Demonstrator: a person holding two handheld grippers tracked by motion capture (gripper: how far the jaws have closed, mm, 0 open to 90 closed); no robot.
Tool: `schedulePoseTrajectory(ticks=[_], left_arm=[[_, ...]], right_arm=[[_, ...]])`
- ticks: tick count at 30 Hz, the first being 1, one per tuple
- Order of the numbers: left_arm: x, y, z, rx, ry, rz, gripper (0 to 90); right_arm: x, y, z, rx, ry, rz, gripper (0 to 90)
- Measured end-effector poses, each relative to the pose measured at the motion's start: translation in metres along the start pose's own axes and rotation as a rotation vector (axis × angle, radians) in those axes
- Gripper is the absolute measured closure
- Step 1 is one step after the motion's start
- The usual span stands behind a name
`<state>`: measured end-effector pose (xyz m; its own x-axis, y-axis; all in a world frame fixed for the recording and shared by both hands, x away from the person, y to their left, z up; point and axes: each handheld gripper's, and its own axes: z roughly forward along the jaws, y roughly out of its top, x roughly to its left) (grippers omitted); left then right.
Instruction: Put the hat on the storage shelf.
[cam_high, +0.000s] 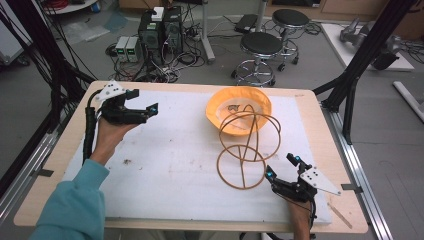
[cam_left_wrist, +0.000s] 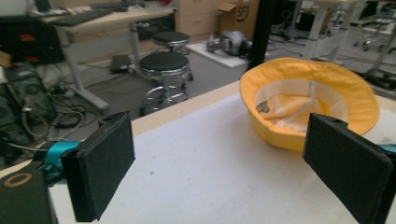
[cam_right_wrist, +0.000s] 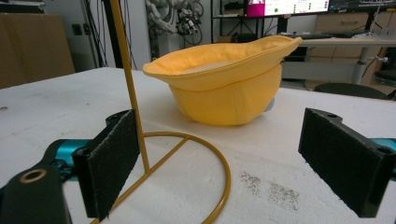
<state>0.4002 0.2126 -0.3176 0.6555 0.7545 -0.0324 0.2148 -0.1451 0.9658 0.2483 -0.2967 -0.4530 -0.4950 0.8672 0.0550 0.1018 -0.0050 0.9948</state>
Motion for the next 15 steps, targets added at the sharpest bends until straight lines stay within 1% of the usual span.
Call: schedulePoseTrajectory(ticks=[1, 2, 3, 5, 7, 9, 10, 13, 15], left_arm=[[0.0, 0.002, 0.004, -0.001, -0.005, 0.003, 9.3], [0.001, 0.006, 0.015, 0.034, -0.02, 0.006, 9.4], [0.001, 0.006, 0.015, 0.034, -0.02, 0.006, 9.3], [0.002, 0.01, 0.027, 0.052, -0.038, 0.006, 9.3], [0.003, 0.013, 0.036, 0.074, -0.045, 0.006, 9.3], [0.004, 0.015, 0.046, 0.091, -0.06, 0.0, 9.4], [0.005, 0.016, 0.051, 0.097, -0.073, -0.008, 9.4], [0.006, 0.017, 0.061, 0.105, -0.101, -0.022, 9.4], [0.006, 0.017, 0.065, 0.116, -0.11, -0.019, 9.4]], right_arm=[[0.0, 0.0, 0.0, 0.0, -0.002, -0.003, 11.5], [0.0, 0.0, 0.0, 0.002, -0.003, -0.003, 11.5], [0.0, 0.0, 0.0, 0.002, -0.003, -0.003, 11.5], [0.0, 0.0, 0.0, 0.002, -0.002, -0.004, 11.5], [0.0, 0.0, 0.0, 0.001, -0.004, -0.008, 11.5], [0.0, 0.0, 0.0, 0.006, -0.002, -0.001, 11.5], [0.0, 0.0, 0.0, 0.004, -0.005, -0.006, 11.5], [0.0, 0.0, 0.0, 0.006, -0.005, -0.002, 11.5], [0.0, 0.0, 0.0, 0.006, -0.005, -0.001, 11.5]])
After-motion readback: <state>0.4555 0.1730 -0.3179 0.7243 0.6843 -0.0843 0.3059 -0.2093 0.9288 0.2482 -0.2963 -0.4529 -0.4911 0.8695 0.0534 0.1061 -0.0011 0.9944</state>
